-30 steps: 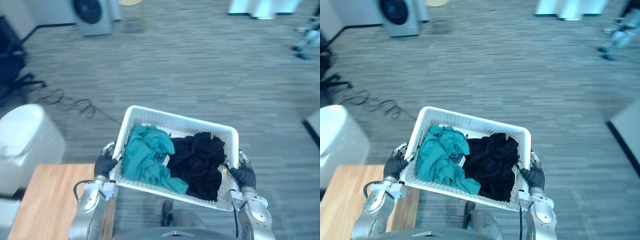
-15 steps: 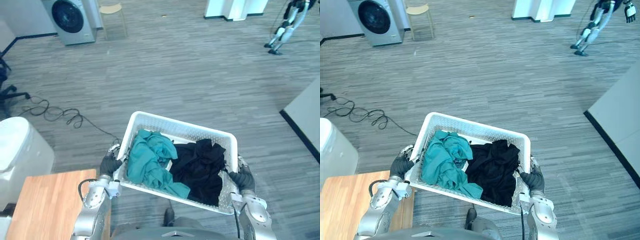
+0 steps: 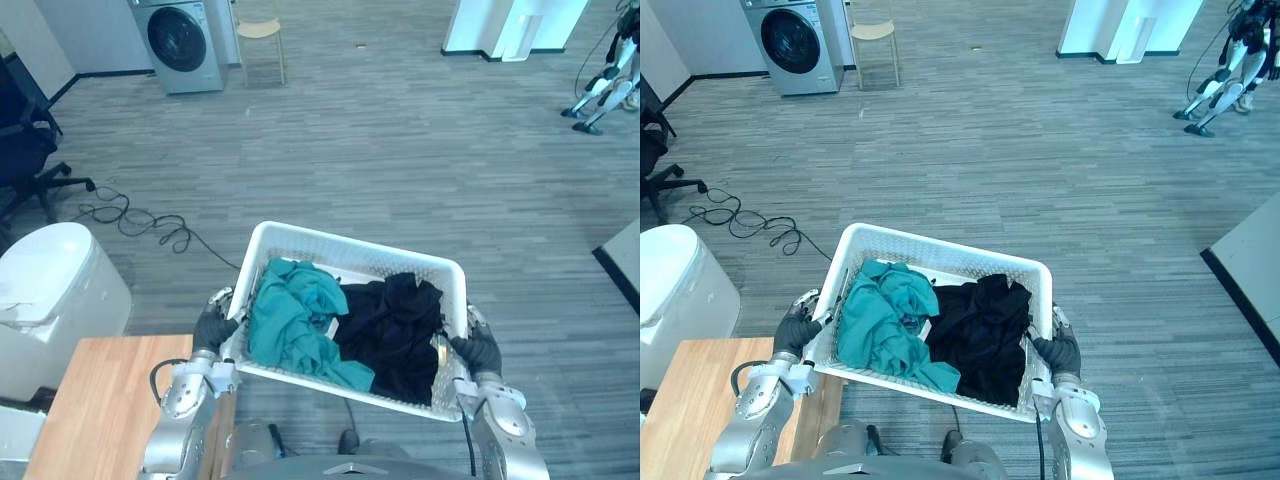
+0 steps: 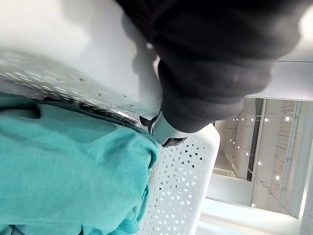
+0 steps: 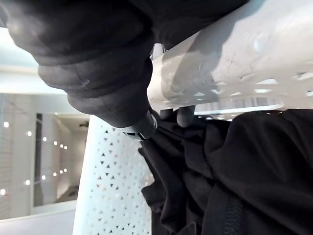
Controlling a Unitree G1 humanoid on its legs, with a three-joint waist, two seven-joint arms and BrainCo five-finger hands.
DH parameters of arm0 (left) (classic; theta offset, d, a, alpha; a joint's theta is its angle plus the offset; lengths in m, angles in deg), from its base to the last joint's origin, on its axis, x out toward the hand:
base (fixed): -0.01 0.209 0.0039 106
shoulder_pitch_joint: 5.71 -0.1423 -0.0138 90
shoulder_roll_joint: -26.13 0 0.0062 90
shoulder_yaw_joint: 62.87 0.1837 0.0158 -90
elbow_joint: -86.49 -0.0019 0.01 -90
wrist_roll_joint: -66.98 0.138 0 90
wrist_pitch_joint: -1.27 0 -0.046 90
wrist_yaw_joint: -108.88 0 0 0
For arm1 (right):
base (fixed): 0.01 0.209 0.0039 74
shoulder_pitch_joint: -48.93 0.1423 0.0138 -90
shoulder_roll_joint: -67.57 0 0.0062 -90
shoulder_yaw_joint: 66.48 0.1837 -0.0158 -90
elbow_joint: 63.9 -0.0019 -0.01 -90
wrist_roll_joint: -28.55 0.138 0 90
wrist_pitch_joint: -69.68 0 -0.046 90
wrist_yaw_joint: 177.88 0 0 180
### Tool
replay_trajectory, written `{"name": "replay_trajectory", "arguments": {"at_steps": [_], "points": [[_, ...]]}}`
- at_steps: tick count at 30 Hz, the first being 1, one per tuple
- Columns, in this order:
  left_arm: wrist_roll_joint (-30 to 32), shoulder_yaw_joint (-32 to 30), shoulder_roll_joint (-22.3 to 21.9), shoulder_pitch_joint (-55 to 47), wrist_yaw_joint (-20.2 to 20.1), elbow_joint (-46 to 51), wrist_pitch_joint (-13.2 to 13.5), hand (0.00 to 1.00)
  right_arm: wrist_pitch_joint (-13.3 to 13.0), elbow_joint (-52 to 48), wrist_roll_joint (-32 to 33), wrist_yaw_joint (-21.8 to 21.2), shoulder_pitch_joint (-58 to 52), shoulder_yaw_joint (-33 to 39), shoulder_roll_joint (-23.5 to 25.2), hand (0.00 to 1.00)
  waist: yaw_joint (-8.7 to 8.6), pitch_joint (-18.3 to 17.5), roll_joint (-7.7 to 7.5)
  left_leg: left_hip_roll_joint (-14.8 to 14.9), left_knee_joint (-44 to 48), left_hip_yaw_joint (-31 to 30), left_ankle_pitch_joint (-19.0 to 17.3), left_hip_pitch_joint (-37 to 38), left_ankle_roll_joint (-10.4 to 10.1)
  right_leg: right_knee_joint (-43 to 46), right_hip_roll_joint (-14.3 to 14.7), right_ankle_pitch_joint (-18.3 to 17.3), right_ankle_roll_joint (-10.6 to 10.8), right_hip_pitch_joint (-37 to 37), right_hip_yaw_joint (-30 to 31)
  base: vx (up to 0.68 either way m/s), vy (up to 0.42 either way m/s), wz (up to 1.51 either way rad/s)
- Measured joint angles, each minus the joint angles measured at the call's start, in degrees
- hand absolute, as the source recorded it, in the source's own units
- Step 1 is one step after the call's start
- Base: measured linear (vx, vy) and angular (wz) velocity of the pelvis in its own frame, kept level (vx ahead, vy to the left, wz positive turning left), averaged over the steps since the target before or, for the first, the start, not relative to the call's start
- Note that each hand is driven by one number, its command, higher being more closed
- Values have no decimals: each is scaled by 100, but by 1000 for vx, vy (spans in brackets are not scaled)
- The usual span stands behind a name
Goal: Pick up the laundry basket with both hands and put the clothes into the washing machine.
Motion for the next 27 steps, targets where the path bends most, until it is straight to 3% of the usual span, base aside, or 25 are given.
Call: {"name": "replay_trajectory", "arguments": {"at_steps": [2, 4, 5, 7, 8, 9, 10, 11, 13, 15, 17, 19, 20, 21, 22, 23, 25, 26, 27], "points": [[0, -9, -56, 5, 71, 32, 16, 100, 0, 12, -2, 70, 115, -94, -133, 100, 5, 25, -47, -297, -880, -402, 71, -70, -119, 102, -221, -72, 121, -131, 39, 61, 215, -6], [0, -28, -168, 6, 184, 40, 29, 100, 0, 51, -12, 125, 218, -144, -180, 100, 52, -1, -5, -354, -1409, -568, 127, -48, -144, 118, -298, -155, 327, -219, 114, 130, 275, -17], [4, -35, -159, 18, 212, 55, 62, 100, 0, 53, -17, 183, 236, -149, -144, 100, 87, -15, 9, -451, -1322, -524, 212, -79, 45, 482, -389, -321, 519, -319, 225, 229, 329, -11], [115, -26, -104, -75, 214, 82, 75, 100, 0, 112, -68, 186, 112, -139, 29, 100, 52, -55, -293, -870, -1040, -496, 119, -12, 428, 1655, -895, -978, 866, -610, 399, 252, 268, 15], [136, -26, -70, -100, 212, 88, 75, 100, 0, 133, -70, 187, 80, -132, 93, 100, 35, -63, -433, -1027, -1019, -423, 58, 81, 527, 2462, -1058, -1061, 936, -808, 504, 282, 182, 39], [225, -16, -30, -128, 210, 61, 56, 100, 0, 204, -134, 189, 23, -130, 172, 100, 2, -39, -572, -1306, -958, -338, -133, 364, 712, 4218, -1418, -1008, 877, -1154, 729, 501, 206, 24], [287, 4, -19, -187, 205, 61, 41, 100, 1, 392, -229, 187, 22, -125, 218, 100, -7, -77, -677, -1562, -1055, -309, -288, 685, 888, 5313, -1657, -608, 619, -1272, 686, 451, 153, 12], [329, 9, -14, -208, 205, 61, 41, 100, 0, 497, -248, 185, 42, -127, 239, 100, 20, -84, -643, -1622, -1114, -317, -337, 847, 970, 5582, -1661, -603, 576, -1275, 669, 526, 166, -15], [381, 6, 26, -215, 205, 65, 42, 100, 12, 640, -286, 183, 66, -134, 318, 100, -53, -105, -382, -1681, -1603, -468, -412, 1371, 1063, 5787, -1256, -1004, 447, -1468, 493, 490, 129, -8], [384, 21, 26, -179, 192, 66, 46, 100, 12, 637, -284, 177, 66, -116, 305, 100, -173, -124, -199, -1623, -2116, -628, -281, 1794, 979, 5201, -857, -1325, 410, -1849, 294, 509, 69, 26], [384, 91, 23, -89, 186, 37, 47, 100, 12, 587, -268, 178, 68, -48, 271, 100, -294, -53, -57, -1457, -2649, -883, -197, 2357, 808, 3871, -432, -1287, 334, -2371, 194, 634, 0, 47], [384, 115, 24, 50, 165, -68, 66, 100, 9, 534, -244, 179, 58, -6, 258, 100, -415, -43, -38, -1337, -2779, -951, -190, 2624, 587, 2180, -216, -637, 451, -2566, 281, 641, -51, 62], [394, 125, 26, 210, 157, -169, 102, 100, 6, 444, -227, 180, 33, 10, 248, 100, -494, -56, -187, -1336, -2818, -1057, -294, 2890, 294, 400, -173, 297, 490, -2507, 466, 699, -129, 72], [440, 136, 20, 253, 157, -250, 144, 100, 6, 320, -225, 180, -51, 5, 229, 100, -529, -60, -274, -1353, -2812, -1149, -411, 3147, 90, -13, -186, 869, 493, -2458, 616, 731, -153, 66], [443, 163, -32, 275, 158, -358, 151, 100, 2, 287, -225, 181, -101, 4, 169, 100, -555, -82, -239, -1283, -2797, -1205, -452, 3300, 23, 155, -160, 1448, 412, -2419, 723, 736, -183, 28], [455, 182, -186, 350, 162, -563, 150, 100, 14, 301, -224, 193, -48, 6, 27, 100, -475, -117, 0, -1050, -2563, -1189, -386, 3361, -29, 687, 40, 1359, 204, -2495, 693, 734, -194, 6], [513, 185, -248, 443, 177, -662, 149, 100, 19, 223, -170, 207, -63, 25, -47, 100, -484, -59, 47, -774, -1276, -1138, 302, 3072, -197, 1505, 90, 749, -111, -2353, 509, 766, -225, 15], [558, 186, -271, 440, 177, -688, 150, 100, 21, 135, -169, 207, -151, 24, -45, 100, -503, -36, 75, -644, -646, -1087, 655, 2913, -254, 1638, 96, 577, -123, -2171, 408, 661, -198, 41], [558, 185, -283, 370, 171, -680, 164, 100, 21, -128, -99, 221, -367, 5, -17, 100, -484, -2, 69, -272, 677, -980, 1925, 2467, -461, 1771, 126, 174, -117, -1752, 343, 511, -143, 43]]}}
